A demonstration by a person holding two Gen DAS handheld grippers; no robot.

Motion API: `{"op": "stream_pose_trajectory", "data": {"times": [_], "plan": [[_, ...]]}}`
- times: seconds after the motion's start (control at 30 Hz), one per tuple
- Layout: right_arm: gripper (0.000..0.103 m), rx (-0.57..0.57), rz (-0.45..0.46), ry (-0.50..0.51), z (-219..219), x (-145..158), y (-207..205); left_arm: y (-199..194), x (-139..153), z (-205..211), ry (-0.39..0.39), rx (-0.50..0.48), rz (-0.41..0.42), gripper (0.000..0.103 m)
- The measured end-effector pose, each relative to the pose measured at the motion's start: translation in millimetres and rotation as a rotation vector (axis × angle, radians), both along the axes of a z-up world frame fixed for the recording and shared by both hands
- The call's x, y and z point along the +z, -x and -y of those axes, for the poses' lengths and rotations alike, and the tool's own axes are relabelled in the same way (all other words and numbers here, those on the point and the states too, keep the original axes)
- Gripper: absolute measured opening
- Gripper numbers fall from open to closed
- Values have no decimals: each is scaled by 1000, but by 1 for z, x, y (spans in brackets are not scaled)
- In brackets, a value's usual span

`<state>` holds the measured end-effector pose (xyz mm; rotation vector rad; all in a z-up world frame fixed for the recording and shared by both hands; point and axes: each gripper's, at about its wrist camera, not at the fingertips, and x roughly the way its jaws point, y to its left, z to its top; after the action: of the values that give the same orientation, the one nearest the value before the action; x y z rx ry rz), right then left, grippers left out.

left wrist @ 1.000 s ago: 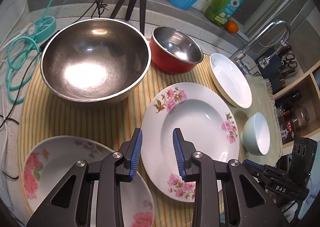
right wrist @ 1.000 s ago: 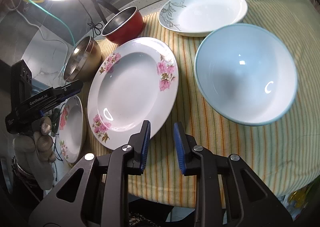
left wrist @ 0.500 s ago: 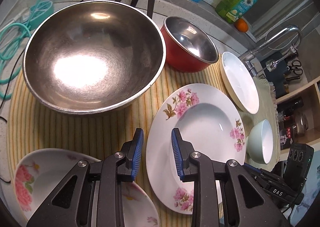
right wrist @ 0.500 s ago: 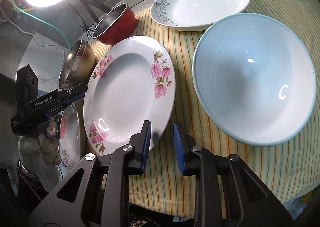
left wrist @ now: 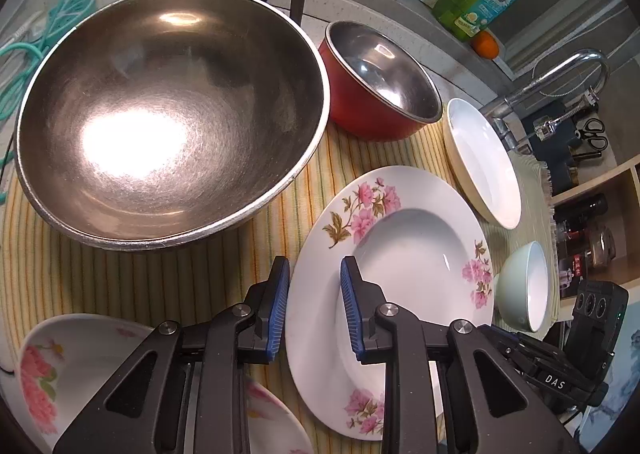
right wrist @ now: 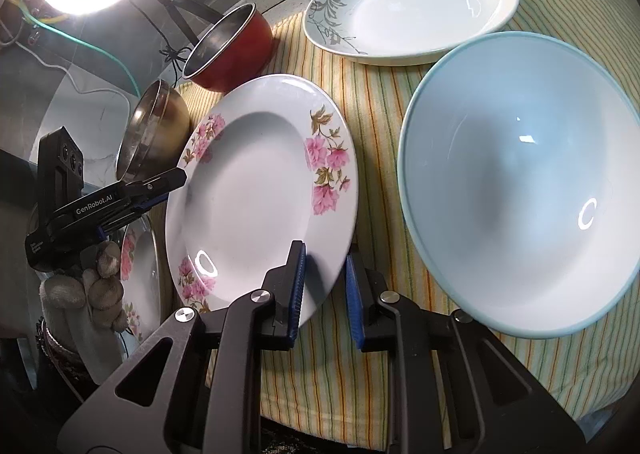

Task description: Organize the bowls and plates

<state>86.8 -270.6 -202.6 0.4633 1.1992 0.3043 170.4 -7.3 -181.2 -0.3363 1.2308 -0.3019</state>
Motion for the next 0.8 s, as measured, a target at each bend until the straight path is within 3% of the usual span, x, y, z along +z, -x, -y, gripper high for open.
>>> {"op": "stream_pose_trajectory", "data": {"times": [0.8], "plan": [[20, 34, -9, 34, -2, 2, 10, 21, 1, 15, -34, -19, 4, 24]]}}
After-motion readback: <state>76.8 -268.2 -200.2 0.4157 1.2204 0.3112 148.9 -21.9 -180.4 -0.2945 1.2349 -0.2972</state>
